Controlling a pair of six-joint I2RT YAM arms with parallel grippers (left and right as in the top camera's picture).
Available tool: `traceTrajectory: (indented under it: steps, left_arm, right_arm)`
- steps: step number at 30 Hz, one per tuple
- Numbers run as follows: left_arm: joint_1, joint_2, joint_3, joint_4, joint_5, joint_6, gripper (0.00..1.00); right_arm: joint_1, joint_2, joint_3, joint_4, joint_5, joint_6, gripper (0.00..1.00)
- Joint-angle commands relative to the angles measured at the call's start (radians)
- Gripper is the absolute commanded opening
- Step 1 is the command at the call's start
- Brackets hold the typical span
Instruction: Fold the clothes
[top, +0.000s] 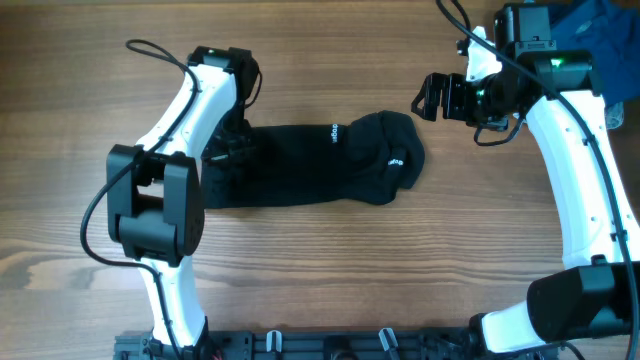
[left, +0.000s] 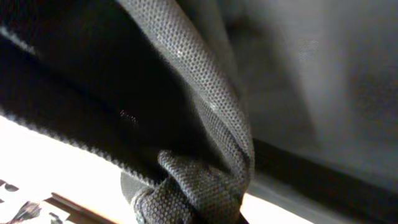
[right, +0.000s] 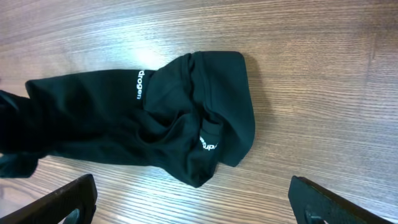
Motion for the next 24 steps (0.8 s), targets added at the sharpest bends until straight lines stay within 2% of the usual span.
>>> traceTrajectory:
  steps: [1,4,5,6,7,8,10,18,20,21,24]
  left_arm:
    - [-0.039,0.009,-0.024,0.013,0.043,-0.02,0.06]
    - [-0.07,0.009,-0.024,0.029,0.043,-0.02,0.11]
    - [-0.077,0.009,-0.024,0.03,0.043,-0.02,0.17]
    - [-0.083,0.009,-0.024,0.031,0.043,-0.02,0.38]
    - [-0.087,0.009,-0.024,0.033,0.043,-0.018,0.48]
    - [-0.086,0.009,-0.024,0.036,0.043,-0.016,0.84]
    - [-0.086,0.008,-0.024,0.053,0.042,0.007,0.9]
    - [-0.061,-0.063,0.095,0.054,0.038,0.01,0.9]
    - [-0.005,-0.071,0.092,-0.015,0.043,0.009,0.82]
    - [0.018,-0.069,0.072,-0.042,0.081,0.01,0.7]
    - [0.026,-0.069,-0.024,-0.013,0.114,0.009,0.52]
  right_arm:
    - [0.003,0.007,-0.003,0.009,-0.019,-0.02,0.99]
    - [0.003,0.008,-0.003,0.011,-0.019,-0.021,1.0]
    - [0.003,0.007,-0.003,0.011,-0.019,-0.021,0.99]
    - [0.003,0.007,-0.003,0.011,-0.019,-0.021,0.99]
    - [0.003,0.007,-0.003,0.011,-0.019,-0.02,0.99]
    - [0.003,0.007,-0.003,0.011,-0.019,-0.02,0.99]
    - [0.003,0.007,-0.003,0.011,-0.019,-0.021,1.0]
    - [0.003,0.007,-0.003,0.003,-0.019,-0.02,0.99]
    - [0.003,0.007,-0.003,0.002,-0.019,-0.02,0.99]
    - [0.003,0.007,-0.003,0.005,-0.019,-0.018,0.99]
    - [0.003,0.007,-0.003,0.011,-0.019,-0.018,1.0]
